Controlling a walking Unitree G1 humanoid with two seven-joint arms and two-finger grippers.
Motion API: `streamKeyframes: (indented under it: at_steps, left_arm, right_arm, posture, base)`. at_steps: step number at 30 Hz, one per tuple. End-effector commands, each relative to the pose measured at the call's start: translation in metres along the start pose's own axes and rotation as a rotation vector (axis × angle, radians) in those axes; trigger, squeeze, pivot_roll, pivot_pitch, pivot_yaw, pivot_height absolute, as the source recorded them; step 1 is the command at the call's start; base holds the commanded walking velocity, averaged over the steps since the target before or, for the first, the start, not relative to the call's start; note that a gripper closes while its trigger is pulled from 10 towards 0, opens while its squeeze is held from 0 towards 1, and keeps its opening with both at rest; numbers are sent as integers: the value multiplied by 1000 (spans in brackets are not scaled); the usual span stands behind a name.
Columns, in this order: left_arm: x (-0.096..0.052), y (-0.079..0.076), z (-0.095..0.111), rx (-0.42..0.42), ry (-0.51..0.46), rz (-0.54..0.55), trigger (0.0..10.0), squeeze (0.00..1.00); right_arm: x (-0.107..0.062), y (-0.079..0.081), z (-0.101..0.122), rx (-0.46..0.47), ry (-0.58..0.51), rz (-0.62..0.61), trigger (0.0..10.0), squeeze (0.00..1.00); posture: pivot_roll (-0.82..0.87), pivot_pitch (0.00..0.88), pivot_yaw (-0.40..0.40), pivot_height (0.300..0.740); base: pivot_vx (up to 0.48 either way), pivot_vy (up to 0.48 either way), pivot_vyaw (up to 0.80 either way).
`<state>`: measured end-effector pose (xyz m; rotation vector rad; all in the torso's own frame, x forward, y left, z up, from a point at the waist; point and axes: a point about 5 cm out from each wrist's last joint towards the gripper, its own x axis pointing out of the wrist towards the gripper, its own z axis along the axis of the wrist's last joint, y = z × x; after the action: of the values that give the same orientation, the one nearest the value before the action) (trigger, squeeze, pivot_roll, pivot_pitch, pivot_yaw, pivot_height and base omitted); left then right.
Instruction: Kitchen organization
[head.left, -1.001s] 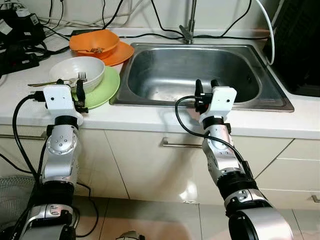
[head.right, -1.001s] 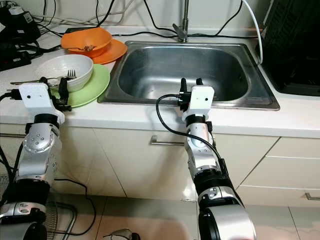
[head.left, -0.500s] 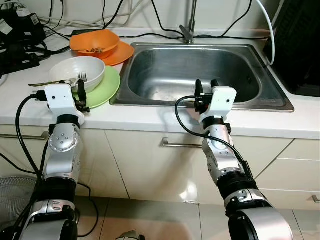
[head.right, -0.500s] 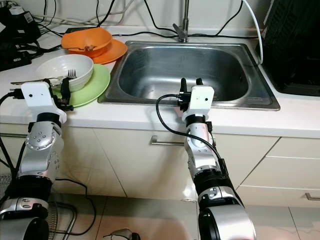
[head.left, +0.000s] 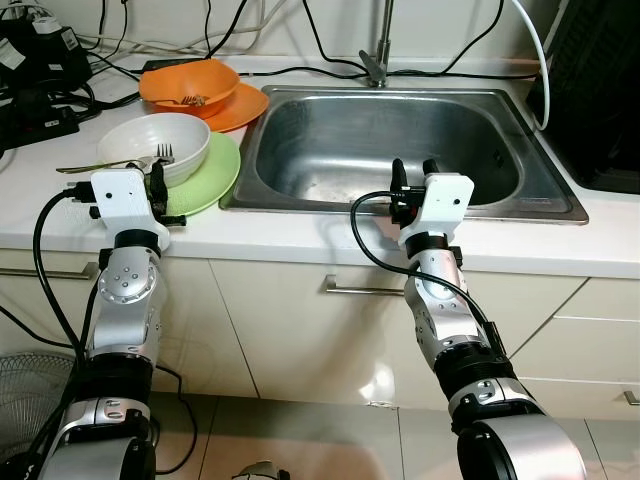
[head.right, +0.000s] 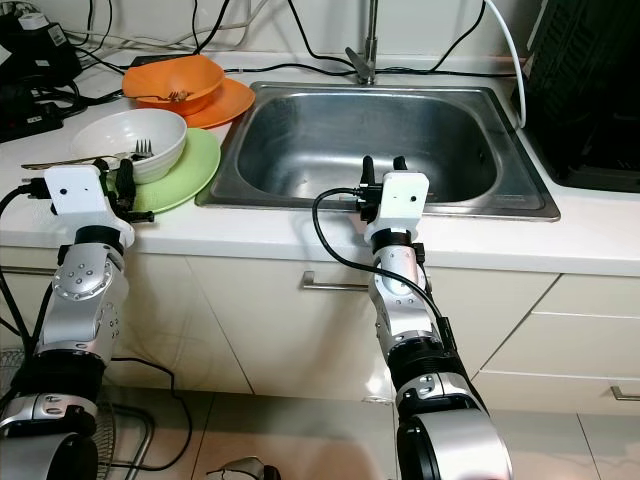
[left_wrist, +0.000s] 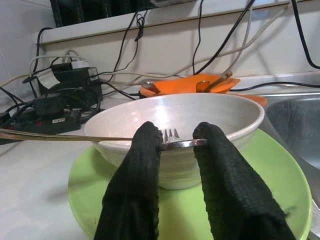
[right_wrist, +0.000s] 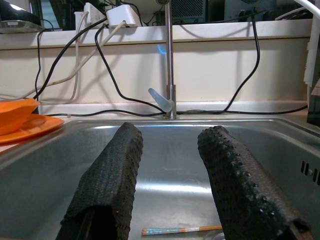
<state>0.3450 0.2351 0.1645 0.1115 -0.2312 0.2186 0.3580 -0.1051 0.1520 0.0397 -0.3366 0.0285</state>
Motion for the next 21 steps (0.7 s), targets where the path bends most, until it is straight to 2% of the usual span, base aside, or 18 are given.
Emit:
streamKeyframes:
  at_steps: [1, 3, 6, 11, 13, 21]
  left_arm:
    - [5, 4, 4, -5, -11, 19, 1137, 0]
    - [5, 4, 5, -4, -14, 20, 745, 0]
    - [5, 2, 5, -4, -17, 19, 902, 0]
    - [5, 0, 6, -3, -25, 9, 0, 0]
    - [5, -1, 7, 4, -35, 4, 0, 0]
    - [7, -13, 26, 124, -153, -45, 0, 0]
  right_arm:
    - [0, 1, 0, -6, 3, 1, 10000, 0]
    - [0, 1, 0, -6, 4, 0, 10000, 0]
    - [-1, 1, -1, -6, 8, 1, 10000, 0]
    - [-1, 1, -1, -7, 8, 2, 10000, 0]
    - [-1, 1, -1, -8, 8, 3, 10000, 0]
    - [-1, 4, -1, -5, 9, 12, 10000, 0]
  posture:
    - [164, 1, 54, 740]
    - [165, 1, 52, 740]
    - [164, 1, 53, 740]
    - [163, 0, 53, 740]
    - [163, 0, 53, 740]
    - [168, 0, 54, 740]
  base:
    - [0, 0, 0]
    - [0, 0, 0]
    - [0, 0, 0]
    - [0, 0, 0]
    - [0, 0, 0]
    - [0, 0, 0]
